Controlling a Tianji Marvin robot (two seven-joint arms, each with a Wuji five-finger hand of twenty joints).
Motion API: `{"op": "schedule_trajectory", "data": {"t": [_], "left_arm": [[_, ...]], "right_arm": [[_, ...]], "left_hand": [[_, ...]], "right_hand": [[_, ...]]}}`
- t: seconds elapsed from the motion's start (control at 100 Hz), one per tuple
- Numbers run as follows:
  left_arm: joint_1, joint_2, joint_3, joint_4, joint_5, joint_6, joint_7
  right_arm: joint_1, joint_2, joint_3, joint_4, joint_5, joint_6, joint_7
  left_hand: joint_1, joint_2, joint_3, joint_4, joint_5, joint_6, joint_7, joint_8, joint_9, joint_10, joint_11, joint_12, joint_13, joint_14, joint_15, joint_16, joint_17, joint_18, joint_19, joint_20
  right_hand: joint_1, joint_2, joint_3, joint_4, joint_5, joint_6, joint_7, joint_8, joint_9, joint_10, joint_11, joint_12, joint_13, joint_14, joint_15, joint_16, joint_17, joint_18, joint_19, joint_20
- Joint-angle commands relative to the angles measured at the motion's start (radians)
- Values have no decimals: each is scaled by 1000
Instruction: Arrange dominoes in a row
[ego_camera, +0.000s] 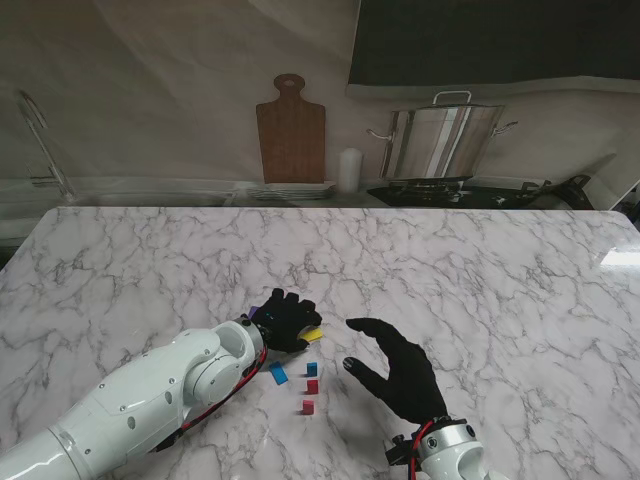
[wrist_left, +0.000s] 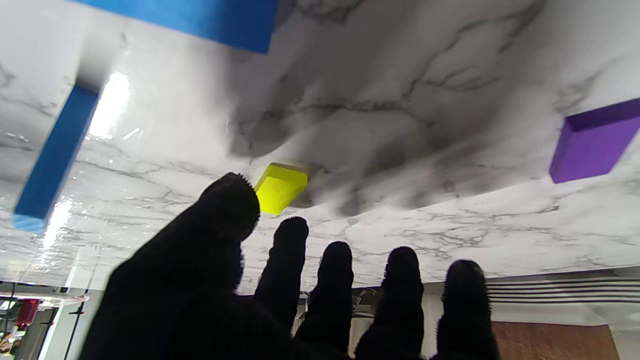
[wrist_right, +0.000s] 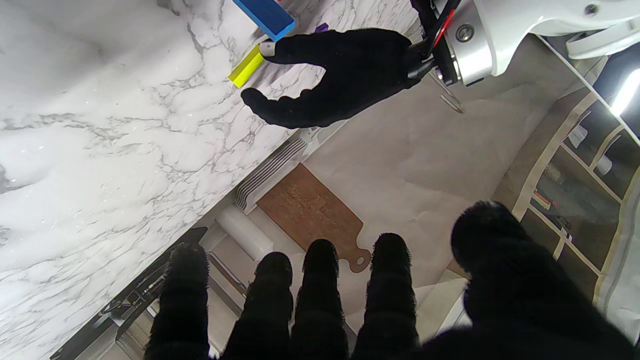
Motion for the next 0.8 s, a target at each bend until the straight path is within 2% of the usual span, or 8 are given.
{"op": "schedule_trajectory", "data": {"t": [0.0, 0.08, 0.34, 0.37, 0.46, 0.56, 0.79], "left_arm": [[-6, -8, 13, 3, -5, 20, -11], [-13, -10, 27, 8, -9, 35, -12], [-32, -19, 58, 34, -31, 40, -1], [-34, -20, 63, 37, -32, 42, 2], [-42, -23, 75, 46, -34, 44, 10], [-48, -24, 85, 51, -32, 45, 16], [-49, -23, 84, 55, -26, 37, 22]], "right_arm": [[-6, -1, 0, -4, -2, 5, 0], [-7, -1, 0, -5, -3, 5, -1], [-8, -1, 2, -6, 1, 4, -1], [-8, -1, 3, -6, 1, 4, -1], [-8, -2, 4, -6, 1, 4, -2], [-9, -2, 5, -6, 2, 4, -2], [-10, -2, 7, -7, 4, 3, -1]], "left_hand": [[-13, 28, -8, 9, 23, 30, -20, -13, -6, 11, -12, -6, -11, 24, -10, 8, -28, 1, -3, -8], [-14, 31, -13, 9, 32, 29, -11, -5, -6, 12, -12, -5, -11, 25, -11, 9, -28, 1, -4, -7], [-4, 38, -20, 11, 17, -7, 181, 150, 3, 12, -6, 2, -3, 24, -6, 15, -25, 1, -6, 2], [4, 29, -22, 3, 13, -11, 208, 179, 6, 12, -4, 3, -2, 26, -5, 16, -25, 1, -6, 3], [70, -11, -32, -19, 3, -40, 286, 267, 17, 6, 4, 6, 7, 23, 2, 18, -17, 4, -2, 8], [133, -40, -34, -23, -1, -72, 337, 300, 25, 4, 11, 7, 15, 21, 8, 18, -10, 5, 2, 9], [214, -64, -14, -18, 4, -122, 386, 307, 41, -5, 20, 7, 28, 18, 14, 17, -4, 7, 11, 7]], "right_hand": [[-17, -17, 20, 15, 20, -17, 9, 7, 5, -4, 8, 2, 18, 2, 14, 19, 1, -2, 15, 16], [-18, -18, 21, 15, 21, -18, 10, 7, 5, -4, 8, 1, 18, 1, 14, 19, 1, -2, 16, 17], [-18, -17, 22, 15, 22, -16, 11, 7, 5, -3, 8, 2, 19, 2, 14, 19, 3, -2, 20, 20], [-18, -18, 22, 15, 22, -17, 11, 7, 5, -3, 8, 2, 19, 2, 15, 19, 3, -1, 20, 20], [-18, -18, 23, 15, 23, -16, 11, 7, 5, -5, 8, 2, 19, 3, 15, 19, 4, -2, 22, 22], [-17, -18, 23, 14, 22, -17, 11, 6, 6, -3, 9, 2, 19, 1, 15, 20, 3, -1, 23, 23], [-18, -19, 24, 14, 23, -17, 11, 6, 6, -2, 9, 2, 20, 3, 15, 20, 4, -1, 26, 25]]}}
